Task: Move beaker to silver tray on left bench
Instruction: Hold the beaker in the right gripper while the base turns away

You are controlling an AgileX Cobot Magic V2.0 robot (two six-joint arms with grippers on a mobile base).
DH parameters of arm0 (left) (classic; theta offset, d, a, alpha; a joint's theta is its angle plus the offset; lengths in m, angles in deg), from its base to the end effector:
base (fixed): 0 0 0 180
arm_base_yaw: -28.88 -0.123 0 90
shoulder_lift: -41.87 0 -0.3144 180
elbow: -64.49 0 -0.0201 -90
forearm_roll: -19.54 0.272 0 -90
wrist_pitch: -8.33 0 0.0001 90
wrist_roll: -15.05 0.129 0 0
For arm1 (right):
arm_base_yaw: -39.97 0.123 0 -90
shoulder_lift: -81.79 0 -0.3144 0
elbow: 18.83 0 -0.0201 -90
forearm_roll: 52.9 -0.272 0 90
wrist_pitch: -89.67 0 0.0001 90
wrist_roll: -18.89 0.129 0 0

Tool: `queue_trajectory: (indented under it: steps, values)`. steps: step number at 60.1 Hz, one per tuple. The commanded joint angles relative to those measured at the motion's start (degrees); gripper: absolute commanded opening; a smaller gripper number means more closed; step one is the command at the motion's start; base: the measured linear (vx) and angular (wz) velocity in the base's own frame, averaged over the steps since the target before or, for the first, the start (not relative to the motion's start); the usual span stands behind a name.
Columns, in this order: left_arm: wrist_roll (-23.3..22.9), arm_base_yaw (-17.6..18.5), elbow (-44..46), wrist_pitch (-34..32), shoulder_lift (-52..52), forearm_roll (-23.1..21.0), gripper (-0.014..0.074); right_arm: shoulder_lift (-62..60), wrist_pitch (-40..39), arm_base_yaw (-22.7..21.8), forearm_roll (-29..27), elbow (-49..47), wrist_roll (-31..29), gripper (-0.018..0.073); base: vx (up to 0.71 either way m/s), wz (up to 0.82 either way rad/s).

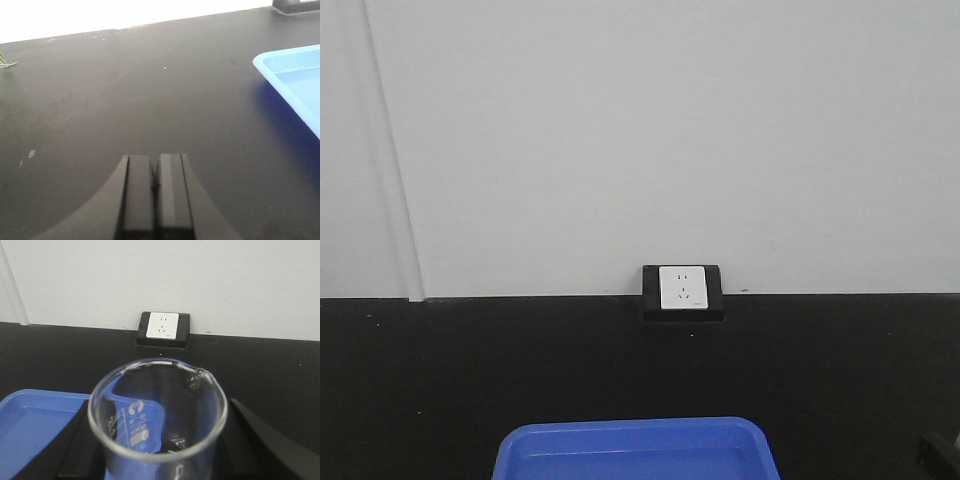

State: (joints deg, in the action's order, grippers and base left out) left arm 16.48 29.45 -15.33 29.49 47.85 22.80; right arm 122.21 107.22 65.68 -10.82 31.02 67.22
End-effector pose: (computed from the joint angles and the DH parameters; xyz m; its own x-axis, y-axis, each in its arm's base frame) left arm 0.0805 0.0019 0.1581 -0.2910 0.0808 -0.9533 0.0130 0.9967 0.0805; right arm 0.1515 0.0439 0.3161 -0.2410 0.0278 -0.9701 -0.2178 0.9725 0.0820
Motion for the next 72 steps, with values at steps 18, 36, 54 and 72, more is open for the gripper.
queue_trajectory:
  steps: [18, 36, 54, 72]
  values:
    - [-0.10, 0.33, -1.14, -4.28, -0.39, -0.16, 0.0001, 0.00, -3.20, -0.08, 1.30, -1.76, -0.04, -0.0011, -0.05, -0.09]
    - [-0.10, 0.33, -1.14, -4.28, -0.39, -0.16, 0.0001, 0.00, -3.20, -0.08, 1.30, -1.76, -0.04, -0.0011, -0.19, -0.12]
    - [-0.10, 0.33, -1.14, -4.28, -0.39, -0.16, 0.0001, 0.00, -3.20, -0.08, 1.30, -1.76, -0.04, -0.0011, -0.29, -0.07]
    - [-0.10, 0.33, -1.14, -4.28, -0.39, -0.16, 0.0001, 0.00, -3.20, -0.08, 1.30, -1.76, -0.04, -0.0011, -0.34, 0.13]
